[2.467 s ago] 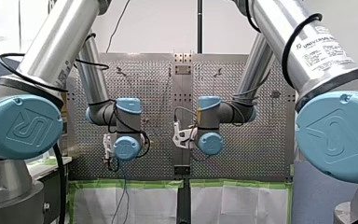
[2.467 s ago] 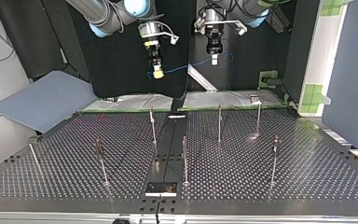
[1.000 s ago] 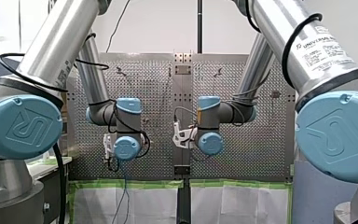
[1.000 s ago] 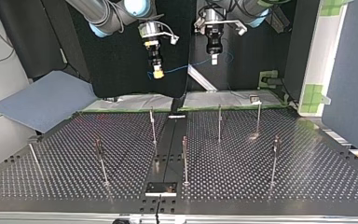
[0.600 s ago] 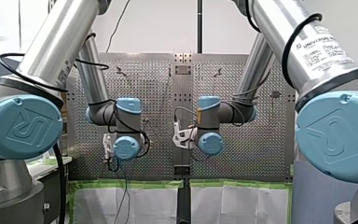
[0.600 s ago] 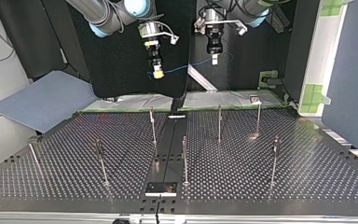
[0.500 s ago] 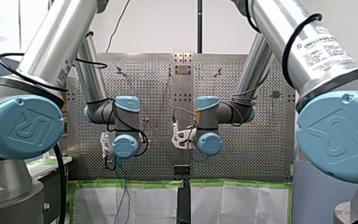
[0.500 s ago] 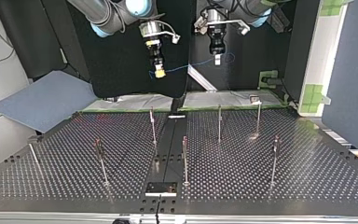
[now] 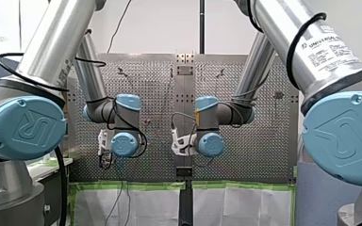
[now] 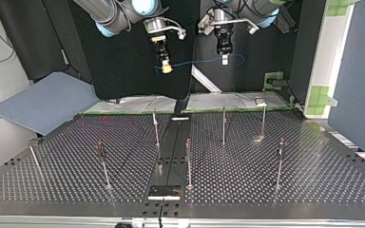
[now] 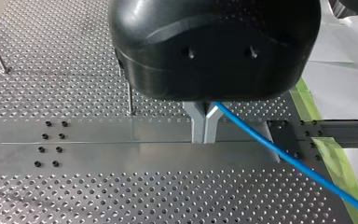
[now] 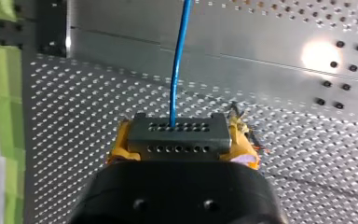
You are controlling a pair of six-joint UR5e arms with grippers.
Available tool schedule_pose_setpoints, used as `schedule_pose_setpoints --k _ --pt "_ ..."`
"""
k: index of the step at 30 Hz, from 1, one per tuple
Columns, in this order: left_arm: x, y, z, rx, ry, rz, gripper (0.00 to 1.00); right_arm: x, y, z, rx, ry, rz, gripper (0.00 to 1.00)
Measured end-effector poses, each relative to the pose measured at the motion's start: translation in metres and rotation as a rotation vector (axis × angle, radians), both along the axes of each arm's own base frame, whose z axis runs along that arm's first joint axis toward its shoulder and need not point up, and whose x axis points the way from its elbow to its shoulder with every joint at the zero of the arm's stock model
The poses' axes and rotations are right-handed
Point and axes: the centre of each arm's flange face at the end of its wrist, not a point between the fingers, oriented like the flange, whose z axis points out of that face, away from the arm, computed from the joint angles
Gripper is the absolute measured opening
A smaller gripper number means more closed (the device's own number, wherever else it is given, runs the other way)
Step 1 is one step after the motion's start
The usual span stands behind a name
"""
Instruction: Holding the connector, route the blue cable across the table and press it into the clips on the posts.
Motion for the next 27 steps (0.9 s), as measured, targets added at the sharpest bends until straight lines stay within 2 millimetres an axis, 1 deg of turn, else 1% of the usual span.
schedule_pose_setpoints --k 8,11,14,19,21,27 --pt "-0.002 0.0 0.0 0.004 0.003 -0.002 0.0 -0.002 0.002 -0.002 0.013 0.015 0.0 0.0" --pt "-0.007 0.002 0.003 0.012 0.012 -0.005 0.0 0.002 0.0 0.006 0.006 0.009 0.004 0.0" --pt "-0.009 0.004 0.008 0.008 0.014 0.001 0.0 0.01 -0.003 0.021 -0.004 -0.01 0.008 0.0" --pt "-0.003 0.008 0.022 -0.018 0.001 0.043 0.0 0.023 -0.014 0.055 -0.012 -0.074 0.033 0.0" --pt "-0.001 0.01 0.028 -0.027 -0.006 0.064 0.0 0.026 -0.017 0.066 -0.013 -0.095 0.043 0.0" --pt "0.012 0.012 0.052 -0.063 -0.043 0.124 0.0 0.038 -0.025 0.104 -0.028 -0.149 0.084 0.0"
